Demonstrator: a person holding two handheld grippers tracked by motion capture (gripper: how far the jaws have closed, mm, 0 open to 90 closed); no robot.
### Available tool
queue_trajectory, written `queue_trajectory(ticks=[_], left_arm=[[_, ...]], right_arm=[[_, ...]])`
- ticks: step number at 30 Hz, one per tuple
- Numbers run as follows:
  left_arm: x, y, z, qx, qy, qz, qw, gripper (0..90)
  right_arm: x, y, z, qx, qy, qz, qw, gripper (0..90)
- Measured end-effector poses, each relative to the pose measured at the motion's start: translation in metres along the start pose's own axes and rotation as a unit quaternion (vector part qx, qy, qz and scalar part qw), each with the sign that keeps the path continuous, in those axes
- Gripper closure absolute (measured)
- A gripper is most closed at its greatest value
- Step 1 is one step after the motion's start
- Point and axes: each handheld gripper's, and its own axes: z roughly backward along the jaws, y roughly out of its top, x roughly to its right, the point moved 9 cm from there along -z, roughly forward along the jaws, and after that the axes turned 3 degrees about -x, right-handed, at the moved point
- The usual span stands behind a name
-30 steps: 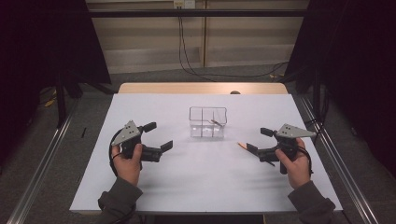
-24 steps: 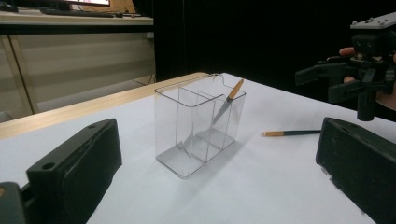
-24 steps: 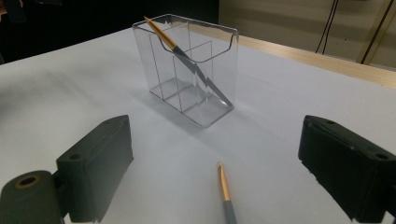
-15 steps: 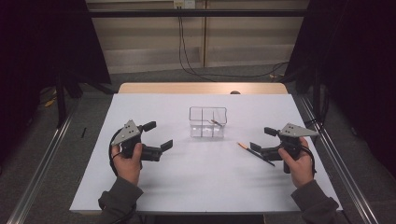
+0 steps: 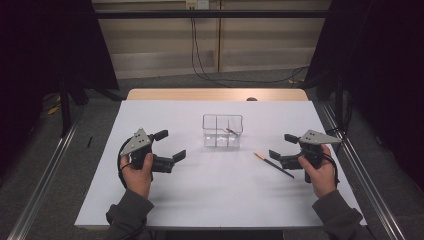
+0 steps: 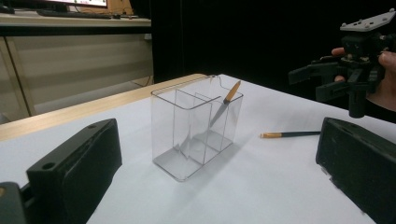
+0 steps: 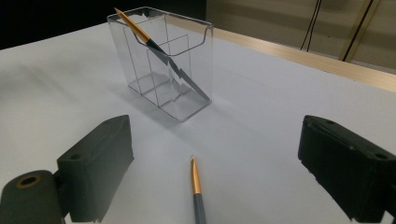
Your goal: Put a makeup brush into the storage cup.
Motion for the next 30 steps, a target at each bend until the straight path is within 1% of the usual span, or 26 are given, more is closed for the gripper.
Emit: queue_trajectory(ticks=[3,4,6,9,11,12,13,16,19,24,28,30], left_arm=[[0.000,0.000,0.000,0.000,0.000,-0.002,1.0000,0.0],[0.000,0.000,0.001,-0.002,0.000,-0.005,1.0000,0.0],[0.000,0.000,0.001,-0.001,-0.003,-0.004,1.0000,0.0],[0.001,0.001,0.000,0.003,-0.001,0.001,1.0000,0.0],[-0.001,0.000,0.001,-0.001,0.000,-0.003,1.0000,0.0],[0.000,0.000,0.001,0.001,0.001,0.000,1.0000,0.0],[-0.001,0.000,0.001,0.001,0.001,-0.001,1.0000,0.0],[0.000,0.000,0.001,0.001,0.000,0.000,1.0000,0.0],[0.000,0.000,0.001,0.000,0.000,-0.001,1.0000,0.0],[0.000,0.000,0.001,0.000,-0.001,-0.001,1.0000,0.0],[0.000,-0.001,0.001,-0.004,-0.001,-0.004,1.0000,0.0],[-0.001,-0.001,0.001,-0.003,0.000,-0.006,1.0000,0.0]], right_arm=[[0.003,0.001,-0.002,0.001,-0.005,0.006,1.0000,9.6],[0.003,0.001,-0.002,-0.001,-0.002,0.005,1.0000,9.6],[0.005,0.002,-0.003,0.001,-0.006,0.004,1.0000,9.6],[0.006,0.003,-0.004,0.005,-0.007,0.005,1.0000,9.5],[0.007,0.004,-0.004,0.007,-0.007,0.000,1.0000,9.6],[0.008,0.005,-0.004,0.008,-0.008,0.000,0.9999,9.6],[0.008,0.005,-0.005,0.009,-0.007,0.002,0.9999,9.6],[0.009,0.008,-0.006,0.019,-0.006,0.000,0.9998,9.5],[0.010,0.009,-0.007,0.020,-0.009,-0.002,0.9998,9.6],[0.010,0.009,-0.009,0.015,-0.009,0.002,0.9998,9.6],[0.011,0.008,-0.010,-0.002,-0.011,0.004,0.9999,9.6],[0.012,0.007,-0.010,-0.013,-0.014,0.001,0.9998,9.6]])
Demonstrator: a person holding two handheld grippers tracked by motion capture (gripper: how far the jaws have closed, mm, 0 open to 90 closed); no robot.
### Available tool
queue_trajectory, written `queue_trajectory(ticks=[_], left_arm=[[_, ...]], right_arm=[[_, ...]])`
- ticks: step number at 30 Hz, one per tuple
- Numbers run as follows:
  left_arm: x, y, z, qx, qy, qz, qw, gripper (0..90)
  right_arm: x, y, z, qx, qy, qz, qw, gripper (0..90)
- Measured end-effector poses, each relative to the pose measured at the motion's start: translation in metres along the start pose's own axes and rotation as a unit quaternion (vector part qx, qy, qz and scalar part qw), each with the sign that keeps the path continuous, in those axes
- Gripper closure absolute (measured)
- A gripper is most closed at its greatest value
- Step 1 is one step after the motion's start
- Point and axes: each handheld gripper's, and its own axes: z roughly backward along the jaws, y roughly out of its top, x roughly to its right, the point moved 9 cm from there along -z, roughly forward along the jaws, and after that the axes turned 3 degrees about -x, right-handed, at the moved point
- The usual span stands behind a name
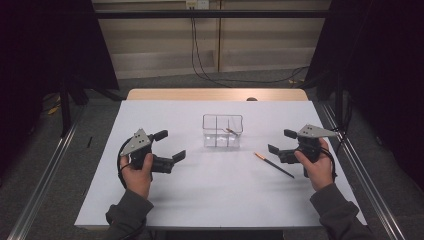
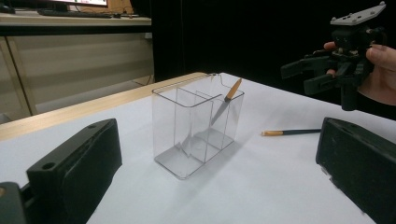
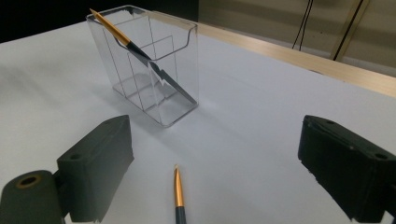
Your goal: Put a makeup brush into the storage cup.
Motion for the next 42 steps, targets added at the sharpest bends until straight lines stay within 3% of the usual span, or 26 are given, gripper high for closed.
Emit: queue_trajectory(ticks=[8,11,23,31,42], left_arm=[[0.000,-0.001,-0.001,-0.004,0.005,0.002,1.0000,0.0],[0.001,-0.001,-0.001,-0.004,-0.003,0.001,1.0000,0.0],[0.001,-0.001,-0.001,-0.004,-0.002,0.001,1.0000,0.0],[0.001,-0.001,-0.001,-0.006,0.002,0.001,1.0000,0.0],[0.001,-0.002,-0.002,-0.006,-0.002,0.002,1.0000,0.0]], right_arm=[[-0.002,-0.004,-0.002,-0.036,0.009,0.011,0.9993,9.5],[0.000,-0.006,-0.003,-0.053,0.007,0.014,0.9985,9.5],[0.001,-0.009,-0.003,-0.099,0.010,0.018,0.9948,9.5],[0.001,-0.015,-0.004,-0.136,0.016,0.028,0.9902,9.5],[0.002,-0.022,-0.005,-0.199,0.018,0.037,0.9792,9.5]])
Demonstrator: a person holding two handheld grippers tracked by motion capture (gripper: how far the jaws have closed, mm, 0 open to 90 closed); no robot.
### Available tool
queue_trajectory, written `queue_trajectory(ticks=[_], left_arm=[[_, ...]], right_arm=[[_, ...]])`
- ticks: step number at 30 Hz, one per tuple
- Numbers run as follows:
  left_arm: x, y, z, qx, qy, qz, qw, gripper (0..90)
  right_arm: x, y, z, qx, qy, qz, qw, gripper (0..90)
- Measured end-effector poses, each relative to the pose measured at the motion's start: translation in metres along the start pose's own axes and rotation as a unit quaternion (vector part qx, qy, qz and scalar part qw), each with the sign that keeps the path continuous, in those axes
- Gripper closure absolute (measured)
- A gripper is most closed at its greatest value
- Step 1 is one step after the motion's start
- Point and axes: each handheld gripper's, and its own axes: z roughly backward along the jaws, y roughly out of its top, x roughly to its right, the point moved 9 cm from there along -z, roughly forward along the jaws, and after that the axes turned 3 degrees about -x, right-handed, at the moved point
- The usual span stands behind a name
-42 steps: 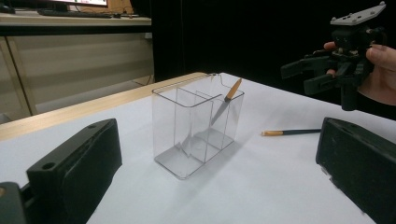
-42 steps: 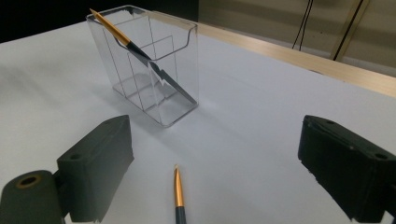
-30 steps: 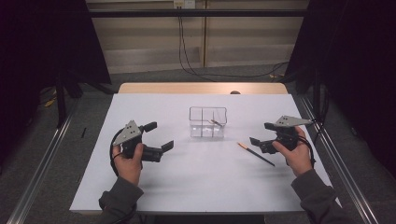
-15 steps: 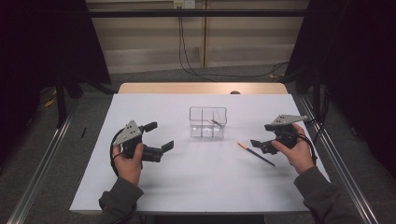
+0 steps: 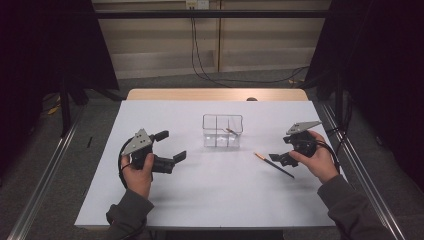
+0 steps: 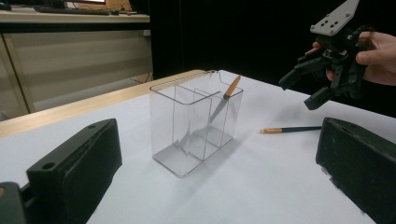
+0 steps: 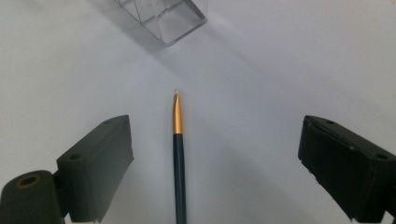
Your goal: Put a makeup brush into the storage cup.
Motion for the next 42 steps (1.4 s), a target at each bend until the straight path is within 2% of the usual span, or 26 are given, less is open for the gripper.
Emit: queue_trajectory(ticks=[5,9,11,12,14,15,20,30,42], left_arm=[[0.000,0.001,0.000,0.003,0.000,0.001,1.0000,0.0],[-0.001,0.000,0.001,0.000,0.001,-0.002,1.0000,0.0],[-0.001,0.000,0.001,0.000,0.002,-0.002,1.0000,0.0],[-0.001,0.000,0.002,0.000,0.001,-0.002,1.0000,0.0],[-0.001,0.000,0.002,0.000,0.001,-0.002,1.0000,0.0],[-0.001,0.000,0.002,0.000,0.000,-0.002,1.0000,0.0],[-0.002,0.001,0.002,0.000,0.000,-0.001,1.0000,0.0],[-0.002,0.000,0.001,-0.001,0.001,-0.002,1.0000,0.0],[-0.002,0.000,0.001,-0.001,0.000,-0.001,1.0000,0.0]], right_arm=[[-0.002,0.000,-0.001,-0.022,0.008,0.006,0.9997,9.5],[-0.002,-0.001,-0.002,-0.044,0.010,0.019,0.9988,9.5],[-0.004,-0.002,-0.002,-0.060,0.013,0.019,0.9979,9.5],[-0.003,-0.002,-0.003,-0.062,0.014,0.031,0.9975,9.5],[-0.004,-0.004,-0.004,-0.076,0.018,0.037,0.9963,9.5],[-0.005,-0.005,-0.004,-0.086,0.018,0.030,0.9957,9.5],[-0.006,-0.008,-0.006,-0.115,0.017,0.032,0.9928,9.6],[-0.005,-0.008,-0.008,-0.145,0.014,0.035,0.9887,11.2],[-0.006,-0.006,-0.014,-0.176,0.013,0.056,0.9827,12.5]])
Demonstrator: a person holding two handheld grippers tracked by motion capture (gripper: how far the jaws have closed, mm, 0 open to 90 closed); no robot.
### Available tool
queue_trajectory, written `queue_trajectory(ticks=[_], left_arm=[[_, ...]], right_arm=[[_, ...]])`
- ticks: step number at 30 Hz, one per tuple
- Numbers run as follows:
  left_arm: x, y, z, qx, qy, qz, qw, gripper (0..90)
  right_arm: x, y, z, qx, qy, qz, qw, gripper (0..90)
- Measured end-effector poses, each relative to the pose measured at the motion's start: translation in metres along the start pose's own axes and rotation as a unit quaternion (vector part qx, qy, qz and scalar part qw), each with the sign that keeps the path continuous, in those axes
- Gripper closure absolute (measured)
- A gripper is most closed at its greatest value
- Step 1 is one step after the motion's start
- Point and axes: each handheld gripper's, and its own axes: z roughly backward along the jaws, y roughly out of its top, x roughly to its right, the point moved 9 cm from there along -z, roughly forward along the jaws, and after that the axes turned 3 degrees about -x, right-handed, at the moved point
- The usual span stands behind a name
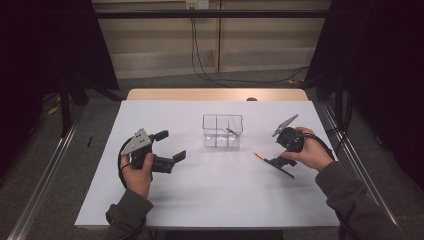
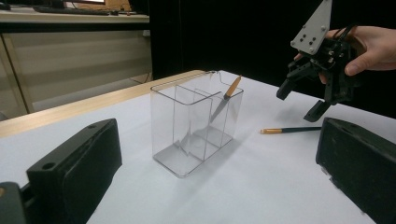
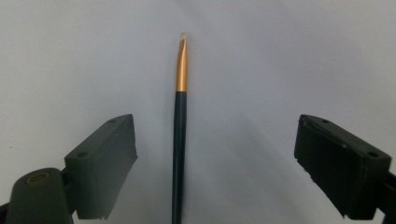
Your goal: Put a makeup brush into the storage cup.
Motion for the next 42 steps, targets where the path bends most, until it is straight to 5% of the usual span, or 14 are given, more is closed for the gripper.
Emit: queue_trajectory(ticks=[42], left_arm=[[0.001,0.000,-0.001,0.000,-0.001,-0.002,1.0000,0.0]], right_arm=[[0.001,0.008,-0.018,-0.035,-0.009,0.005,0.9993,18.0]])
